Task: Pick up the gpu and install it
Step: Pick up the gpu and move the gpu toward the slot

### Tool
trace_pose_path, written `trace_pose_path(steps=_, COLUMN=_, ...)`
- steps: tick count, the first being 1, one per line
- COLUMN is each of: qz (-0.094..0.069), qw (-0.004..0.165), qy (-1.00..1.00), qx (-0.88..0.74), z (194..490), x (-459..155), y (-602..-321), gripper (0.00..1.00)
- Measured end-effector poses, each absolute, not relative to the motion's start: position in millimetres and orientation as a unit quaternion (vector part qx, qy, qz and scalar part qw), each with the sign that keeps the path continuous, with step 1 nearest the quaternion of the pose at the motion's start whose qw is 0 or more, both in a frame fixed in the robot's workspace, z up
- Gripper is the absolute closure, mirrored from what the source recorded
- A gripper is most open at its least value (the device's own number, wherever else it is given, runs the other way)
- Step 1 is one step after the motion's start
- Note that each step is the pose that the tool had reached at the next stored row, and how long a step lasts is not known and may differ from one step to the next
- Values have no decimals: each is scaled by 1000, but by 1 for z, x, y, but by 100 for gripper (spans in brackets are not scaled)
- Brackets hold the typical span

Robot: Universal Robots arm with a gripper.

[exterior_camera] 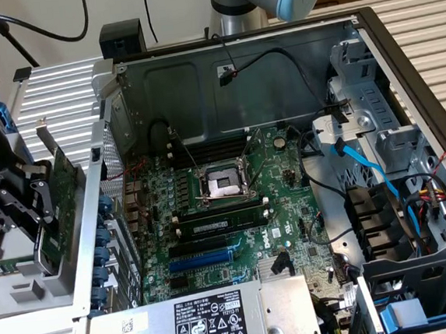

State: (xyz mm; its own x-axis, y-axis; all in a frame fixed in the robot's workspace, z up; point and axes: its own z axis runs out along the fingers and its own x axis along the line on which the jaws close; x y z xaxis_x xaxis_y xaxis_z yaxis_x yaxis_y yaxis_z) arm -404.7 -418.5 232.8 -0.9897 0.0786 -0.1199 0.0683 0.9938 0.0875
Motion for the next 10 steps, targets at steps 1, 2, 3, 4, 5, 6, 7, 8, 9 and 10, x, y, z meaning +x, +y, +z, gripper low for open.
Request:
trace_pose_path(steps=1, qz=42, qw=62, qy=997, qx=37, z=233, x=-405, y=-418, gripper=62)
trace_pose_path(steps=2, qz=42, qw=62, qy=997, qx=37, z=233, x=-405, y=-418, gripper=62)
trace_pose_path(steps=3, qz=42, qw=62, qy=997, qx=37, z=233, x=-405, y=-418, gripper=62)
trace_pose_path(steps=4, qz=42, qw=62, qy=997, qx=37, z=233, x=-405, y=-419, gripper=62)
trace_pose_path(steps=5, qz=42, qw=62, qy=997, qx=37, z=233, x=-404, y=-419, gripper=62)
trace_pose_path(steps=6, qz=42, qw=62, qy=997, qx=37, z=233, x=-404, y=-419, gripper=62)
trace_pose_path(steps=7, qz=42, qw=62, qy=997, qx=37, z=233, x=-403, y=-419, gripper=62)
trace_pose_path(steps=8, qz=42, qw=62, qy=997, qx=37, z=233, x=-402, y=-419, gripper=62)
trace_pose_path(steps=9, qz=42, qw=62, qy=997, qx=37, z=233, x=-401, y=-420, gripper=62)
trace_pose_path(steps=10, qz=42, qw=62, qy=997, qx=37, z=233, x=-401, y=-420, gripper=62)
